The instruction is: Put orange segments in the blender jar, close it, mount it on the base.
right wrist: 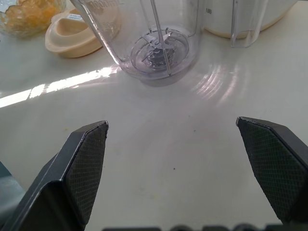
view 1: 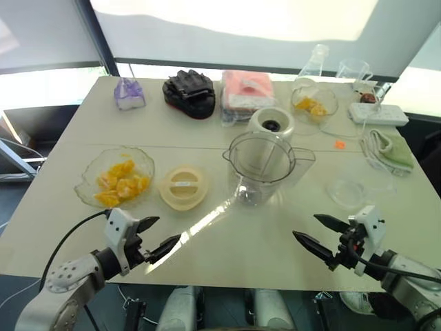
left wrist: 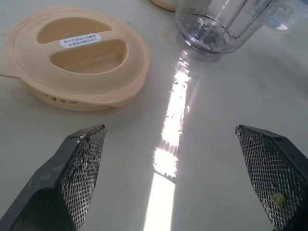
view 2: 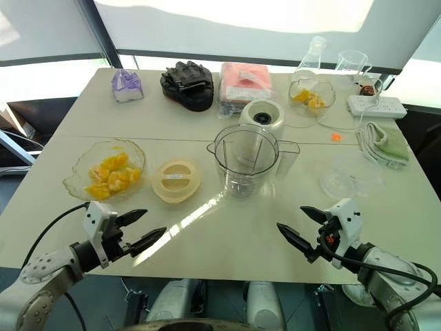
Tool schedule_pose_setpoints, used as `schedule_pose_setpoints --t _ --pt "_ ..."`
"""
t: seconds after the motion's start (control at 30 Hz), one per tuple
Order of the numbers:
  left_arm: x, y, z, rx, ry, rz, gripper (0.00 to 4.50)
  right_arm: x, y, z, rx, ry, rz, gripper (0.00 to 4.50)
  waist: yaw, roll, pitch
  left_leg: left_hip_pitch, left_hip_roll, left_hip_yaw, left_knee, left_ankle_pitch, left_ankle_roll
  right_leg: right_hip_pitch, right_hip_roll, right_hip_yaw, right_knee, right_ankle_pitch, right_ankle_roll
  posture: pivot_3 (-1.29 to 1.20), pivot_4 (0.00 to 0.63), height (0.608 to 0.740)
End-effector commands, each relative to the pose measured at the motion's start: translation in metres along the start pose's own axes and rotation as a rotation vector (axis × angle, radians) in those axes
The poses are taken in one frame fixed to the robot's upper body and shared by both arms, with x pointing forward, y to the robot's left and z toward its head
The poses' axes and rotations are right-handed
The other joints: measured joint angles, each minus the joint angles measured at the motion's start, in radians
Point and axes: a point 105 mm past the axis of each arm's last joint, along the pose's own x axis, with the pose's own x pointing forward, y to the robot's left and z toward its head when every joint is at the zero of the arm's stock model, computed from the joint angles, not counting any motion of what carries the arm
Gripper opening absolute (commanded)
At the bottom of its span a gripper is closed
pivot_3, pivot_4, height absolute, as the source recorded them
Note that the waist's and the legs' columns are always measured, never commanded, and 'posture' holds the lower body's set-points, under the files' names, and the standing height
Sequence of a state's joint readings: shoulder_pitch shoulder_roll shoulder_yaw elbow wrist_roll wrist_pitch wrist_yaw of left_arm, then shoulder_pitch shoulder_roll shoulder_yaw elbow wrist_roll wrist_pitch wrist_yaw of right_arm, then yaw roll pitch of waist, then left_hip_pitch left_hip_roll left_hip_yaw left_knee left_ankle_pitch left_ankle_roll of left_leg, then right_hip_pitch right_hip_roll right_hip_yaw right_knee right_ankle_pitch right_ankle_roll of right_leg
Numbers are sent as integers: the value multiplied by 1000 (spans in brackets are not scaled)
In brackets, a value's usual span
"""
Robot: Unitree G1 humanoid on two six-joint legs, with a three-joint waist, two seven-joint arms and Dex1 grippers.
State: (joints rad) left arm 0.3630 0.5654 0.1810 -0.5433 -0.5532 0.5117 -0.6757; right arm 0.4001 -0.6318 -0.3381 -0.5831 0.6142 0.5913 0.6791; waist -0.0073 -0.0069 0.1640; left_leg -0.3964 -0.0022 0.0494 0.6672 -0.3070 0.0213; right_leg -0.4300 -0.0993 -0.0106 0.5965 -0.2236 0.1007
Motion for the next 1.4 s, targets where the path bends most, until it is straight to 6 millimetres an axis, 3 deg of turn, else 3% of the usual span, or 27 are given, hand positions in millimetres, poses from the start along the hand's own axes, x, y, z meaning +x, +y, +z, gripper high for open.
schedule_pose_setpoints --t 0.03,0.63,0.8,0.93,1.03,1.17,1.27,1.4 --pt "-2 -2 8 35 -26 -8 4471 1 3 3 -21 -7 21 4500 0 0 0 0 0 0 0 0 0 0 0 0 0 0 0 0 150 740" --pt "5 0 15 72 -42 -36 4471 3 6 7 -45 -15 11 4500 13 0 0 3 0 1 0 0 0 3 1 0 0 0 0 0 150 740" --pt "12 -4 37 90 -92 -62 4471 3 6 16 -72 -18 8 4500 21 0 -1 3 0 1 0 0 0 3 1 -1 1 0 0 0 150 740" --pt "19 -8 59 139 -97 -99 4471 -10 10 29 -102 37 91 4500 22 -1 -1 3 -1 1 2 1 0 4 2 -1 1 0 0 0 150 740" --pt "28 -3 98 230 -127 -131 4471 -29 -1 63 -166 34 83 4500 22 -1 0 4 -2 1 4 1 1 6 3 -2 2 0 0 0 150 740" --pt "28 27 142 300 -147 -69 4471 -52 -5 110 -260 -11 75 4500 20 -1 0 3 -1 -1 13 1 1 8 7 -3 6 0 0 0 150 740" --pt "18 53 153 343 -83 -32 4471 -59 3 145 -325 -83 99 4500 11 -3 1 5 1 0 13 0 1 10 9 -3 7 1 0 0 150 740" --pt "0 107 158 315 35 143 4471 -60 21 183 -398 -205 159 4500 9 -9 6 4 2 0 13 1 1 6 11 -2 10 0 0 0 150 740"
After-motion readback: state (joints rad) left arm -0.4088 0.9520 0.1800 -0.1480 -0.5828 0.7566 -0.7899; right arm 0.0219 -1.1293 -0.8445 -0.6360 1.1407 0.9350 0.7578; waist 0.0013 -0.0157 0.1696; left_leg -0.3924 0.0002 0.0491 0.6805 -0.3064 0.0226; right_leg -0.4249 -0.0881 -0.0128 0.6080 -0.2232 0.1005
